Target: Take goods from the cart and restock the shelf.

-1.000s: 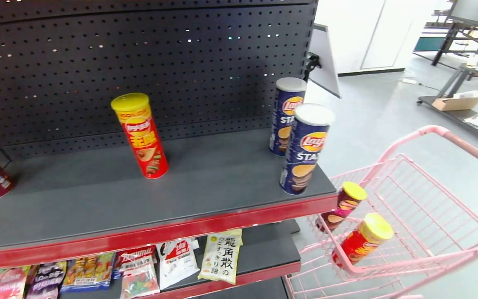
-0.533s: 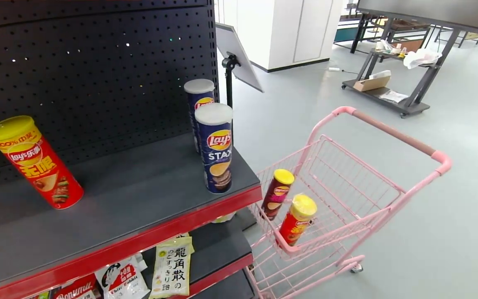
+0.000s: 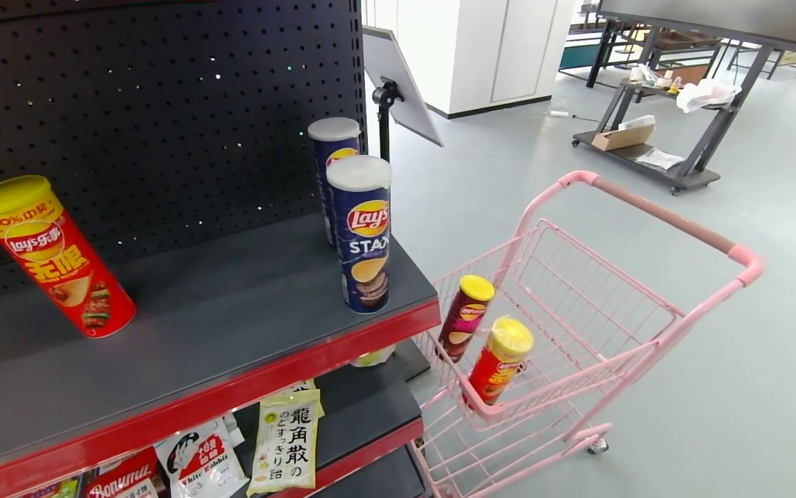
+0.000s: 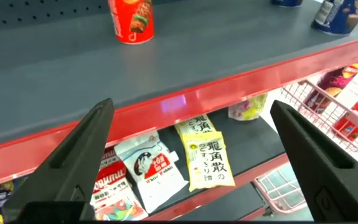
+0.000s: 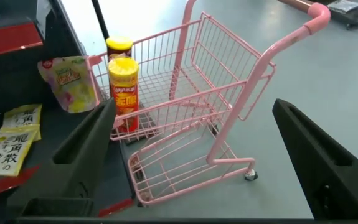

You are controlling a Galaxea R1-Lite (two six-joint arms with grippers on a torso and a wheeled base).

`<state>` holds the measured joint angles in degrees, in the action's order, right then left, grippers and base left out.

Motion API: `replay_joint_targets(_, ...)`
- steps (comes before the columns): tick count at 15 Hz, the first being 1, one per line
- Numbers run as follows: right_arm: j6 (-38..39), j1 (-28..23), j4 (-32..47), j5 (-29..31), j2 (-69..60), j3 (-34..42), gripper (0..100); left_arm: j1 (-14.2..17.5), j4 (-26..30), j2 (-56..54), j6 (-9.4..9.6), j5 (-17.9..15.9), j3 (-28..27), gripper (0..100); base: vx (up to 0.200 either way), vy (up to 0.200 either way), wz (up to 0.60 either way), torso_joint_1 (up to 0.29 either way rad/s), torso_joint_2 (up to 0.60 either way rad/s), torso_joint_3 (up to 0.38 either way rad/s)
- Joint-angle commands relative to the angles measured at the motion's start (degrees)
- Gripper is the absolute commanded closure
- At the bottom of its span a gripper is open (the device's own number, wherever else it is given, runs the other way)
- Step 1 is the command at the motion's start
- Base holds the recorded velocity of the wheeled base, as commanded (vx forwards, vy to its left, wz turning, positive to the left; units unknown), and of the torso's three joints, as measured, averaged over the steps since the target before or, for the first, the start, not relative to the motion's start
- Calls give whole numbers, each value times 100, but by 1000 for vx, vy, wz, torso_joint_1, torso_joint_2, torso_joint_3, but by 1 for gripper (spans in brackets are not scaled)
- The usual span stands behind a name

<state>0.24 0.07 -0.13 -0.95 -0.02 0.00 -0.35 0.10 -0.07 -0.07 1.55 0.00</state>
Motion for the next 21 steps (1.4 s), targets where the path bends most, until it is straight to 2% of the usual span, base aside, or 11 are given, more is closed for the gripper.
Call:
replay_joint_targets(1,2,1,5,-2,2,0,0,0,-1,7,-1,3,0,0,0,0,0,-144,339,198)
replay_joint_targets(12,2,1,-4,-2,2,0,0,0,-1,7,-1,3,0,0,0,0,0,-141,366,220)
replay_joint_targets(21,2,1,-4,-2,2,0,0,0,-1,7,-1,3,0,0,0,0,0,-174,522,342)
